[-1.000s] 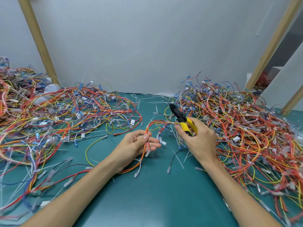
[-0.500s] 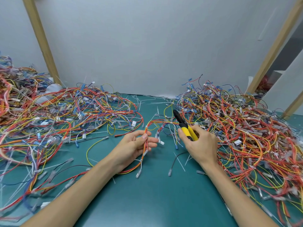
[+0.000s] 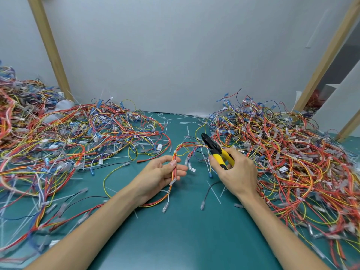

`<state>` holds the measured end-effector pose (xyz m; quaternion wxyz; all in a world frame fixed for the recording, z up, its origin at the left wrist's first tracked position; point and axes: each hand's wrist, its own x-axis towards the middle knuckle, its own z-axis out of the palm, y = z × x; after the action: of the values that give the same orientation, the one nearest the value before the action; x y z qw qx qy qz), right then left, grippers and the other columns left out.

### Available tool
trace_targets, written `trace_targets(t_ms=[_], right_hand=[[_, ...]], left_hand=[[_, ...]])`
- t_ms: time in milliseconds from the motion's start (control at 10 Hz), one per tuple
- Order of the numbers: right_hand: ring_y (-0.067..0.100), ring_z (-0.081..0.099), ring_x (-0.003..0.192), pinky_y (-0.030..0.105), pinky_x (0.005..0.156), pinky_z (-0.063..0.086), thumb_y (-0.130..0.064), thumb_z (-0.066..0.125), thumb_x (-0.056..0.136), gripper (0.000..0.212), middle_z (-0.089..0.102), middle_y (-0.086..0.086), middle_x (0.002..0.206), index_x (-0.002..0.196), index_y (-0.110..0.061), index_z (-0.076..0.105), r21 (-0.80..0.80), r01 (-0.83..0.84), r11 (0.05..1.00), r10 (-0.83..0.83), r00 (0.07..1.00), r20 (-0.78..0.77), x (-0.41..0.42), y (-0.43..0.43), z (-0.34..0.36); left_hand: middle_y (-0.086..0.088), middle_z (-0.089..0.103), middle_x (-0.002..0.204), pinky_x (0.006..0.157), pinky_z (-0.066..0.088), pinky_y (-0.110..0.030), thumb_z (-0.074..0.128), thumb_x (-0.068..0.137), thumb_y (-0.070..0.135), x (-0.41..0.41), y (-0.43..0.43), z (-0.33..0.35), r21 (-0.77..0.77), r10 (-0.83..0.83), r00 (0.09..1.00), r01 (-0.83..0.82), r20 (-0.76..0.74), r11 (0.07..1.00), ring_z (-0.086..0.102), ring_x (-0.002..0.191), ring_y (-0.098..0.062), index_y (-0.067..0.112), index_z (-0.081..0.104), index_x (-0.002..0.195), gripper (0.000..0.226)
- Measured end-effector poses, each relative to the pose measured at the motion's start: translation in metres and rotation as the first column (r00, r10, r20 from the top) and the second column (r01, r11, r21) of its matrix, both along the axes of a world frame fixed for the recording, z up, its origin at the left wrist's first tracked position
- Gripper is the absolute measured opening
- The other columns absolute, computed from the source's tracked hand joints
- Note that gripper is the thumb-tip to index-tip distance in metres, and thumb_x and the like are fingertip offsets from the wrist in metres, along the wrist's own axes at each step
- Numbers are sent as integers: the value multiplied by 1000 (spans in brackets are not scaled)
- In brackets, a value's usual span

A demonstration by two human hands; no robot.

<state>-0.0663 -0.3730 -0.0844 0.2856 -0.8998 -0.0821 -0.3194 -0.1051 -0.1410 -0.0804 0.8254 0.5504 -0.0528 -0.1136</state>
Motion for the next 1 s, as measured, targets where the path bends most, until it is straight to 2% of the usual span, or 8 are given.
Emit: trace_targets(t_ms=[100,200,300,1000], right_hand=[[0,52,57,21,52,36,-68,59,77,35,57,-14,65,80,-33,59,16,-15,1000,16,1000,-15,0,0,1],[5,46,45,22,45,27,-73,53,77,50,47,-6,47,63,-25,54,21,5,1000,-5,1000,-10,-2,0,2],[7,45,43,23,43,28,-73,52,78,51,45,-4,44,61,-24,53,32,-6,999,6,1000,-4,-3,0,2],[8,46,44,24,46,28,-71,54,78,49,44,-5,45,62,-24,55,19,-18,1000,19,999,-32,-4,1,2]], left_hand=[[-7,74,84,64,55,-19,47,99,9,0,0,0,3,-3,1000,3,-5,1000,70,70,-11,5,55,106,11],[-7,73,83,63,55,-20,48,98,9,-1,0,0,1,1,1000,-1,-11,1000,70,70,-11,5,55,106,11],[-7,72,82,63,55,-20,48,98,9,0,0,1,1,-2,1000,2,-13,1000,69,70,-12,4,55,106,12],[-9,72,82,66,56,-21,47,99,7,-2,0,4,2,-16,999,16,-41,1000,70,71,-14,2,56,106,13]])
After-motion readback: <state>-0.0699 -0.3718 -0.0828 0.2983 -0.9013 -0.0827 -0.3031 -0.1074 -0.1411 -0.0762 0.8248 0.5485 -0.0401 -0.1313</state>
